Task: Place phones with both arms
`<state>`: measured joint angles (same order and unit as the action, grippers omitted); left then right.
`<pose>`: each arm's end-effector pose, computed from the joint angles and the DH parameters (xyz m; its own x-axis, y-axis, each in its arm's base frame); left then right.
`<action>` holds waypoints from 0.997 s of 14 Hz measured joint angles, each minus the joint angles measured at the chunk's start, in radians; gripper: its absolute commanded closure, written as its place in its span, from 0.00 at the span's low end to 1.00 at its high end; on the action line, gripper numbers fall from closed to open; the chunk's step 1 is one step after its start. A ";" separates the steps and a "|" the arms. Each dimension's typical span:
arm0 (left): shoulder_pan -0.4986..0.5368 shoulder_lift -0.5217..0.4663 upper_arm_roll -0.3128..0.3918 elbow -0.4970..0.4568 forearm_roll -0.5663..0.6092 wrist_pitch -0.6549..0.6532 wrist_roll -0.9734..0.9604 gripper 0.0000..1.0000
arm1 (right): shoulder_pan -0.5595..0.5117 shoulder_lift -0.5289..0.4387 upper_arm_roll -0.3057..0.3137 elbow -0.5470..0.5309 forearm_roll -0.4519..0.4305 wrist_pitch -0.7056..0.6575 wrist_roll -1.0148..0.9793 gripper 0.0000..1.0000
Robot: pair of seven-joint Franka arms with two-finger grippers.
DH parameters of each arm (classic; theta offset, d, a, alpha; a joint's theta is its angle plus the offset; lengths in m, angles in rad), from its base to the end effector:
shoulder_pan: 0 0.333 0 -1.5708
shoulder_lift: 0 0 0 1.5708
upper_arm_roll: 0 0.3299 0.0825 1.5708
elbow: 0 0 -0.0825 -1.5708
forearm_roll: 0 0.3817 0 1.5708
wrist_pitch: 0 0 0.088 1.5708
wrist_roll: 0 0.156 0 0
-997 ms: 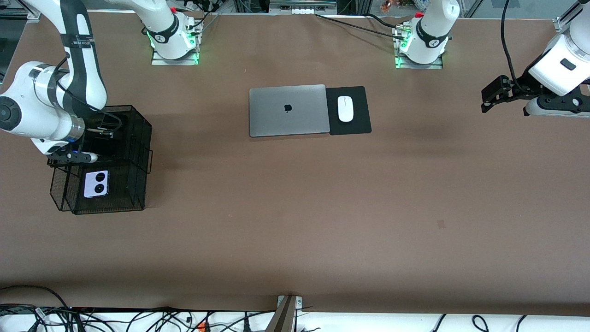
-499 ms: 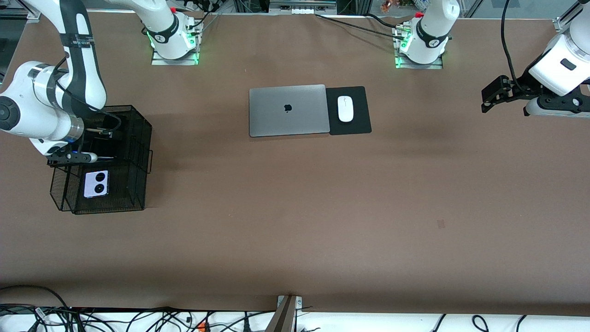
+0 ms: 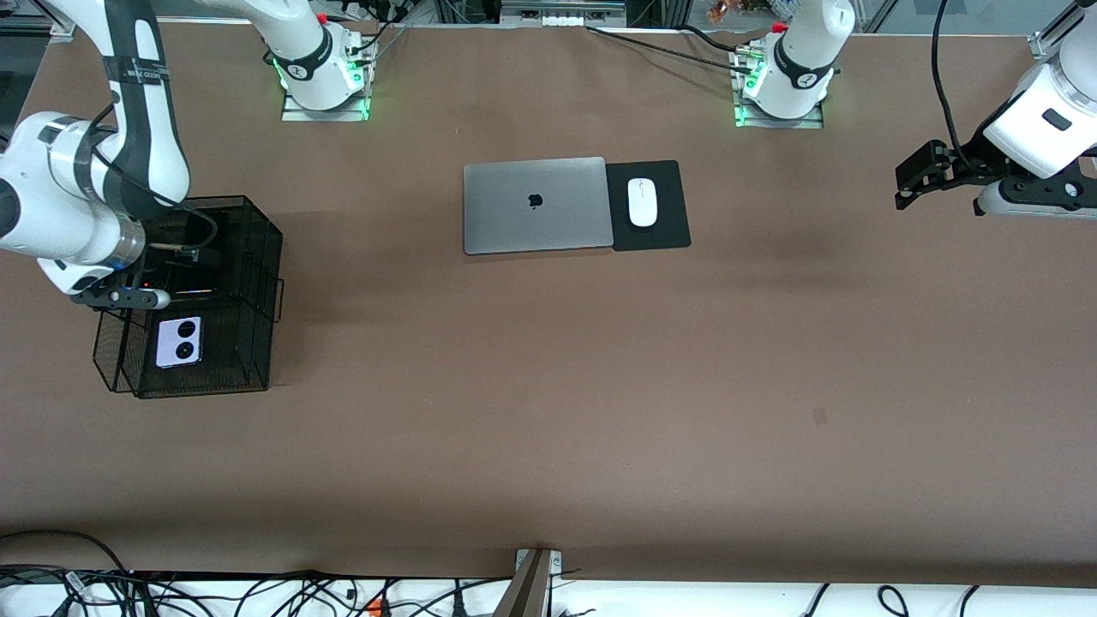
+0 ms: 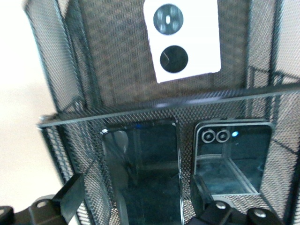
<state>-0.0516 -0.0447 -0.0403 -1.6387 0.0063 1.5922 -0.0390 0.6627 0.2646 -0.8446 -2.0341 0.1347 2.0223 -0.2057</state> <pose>0.5367 -0.0489 0.5837 0.9986 -0.0530 -0.0015 -0.0530 -0.9986 -0.0082 0.5464 -0.0812 0.3095 0.9803 -0.0512 -0.1910 -0.0423 -0.9978 0.0503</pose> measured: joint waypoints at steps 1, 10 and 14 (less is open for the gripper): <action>0.000 0.000 0.000 0.000 0.000 0.000 0.000 0.00 | 0.000 -0.001 0.000 0.040 0.000 -0.035 0.000 0.00; 0.001 0.000 0.001 0.000 0.000 0.000 0.000 0.00 | -0.012 0.018 -0.001 0.458 0.051 -0.455 0.010 0.01; 0.001 0.000 0.001 0.000 0.000 0.000 0.000 0.00 | -0.064 0.107 -0.001 0.626 0.106 -0.584 0.010 0.01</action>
<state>-0.0508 -0.0447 -0.0391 -1.6387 0.0063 1.5922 -0.0390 0.5984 0.3712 -0.8459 -1.4083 0.2403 1.4382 -0.1953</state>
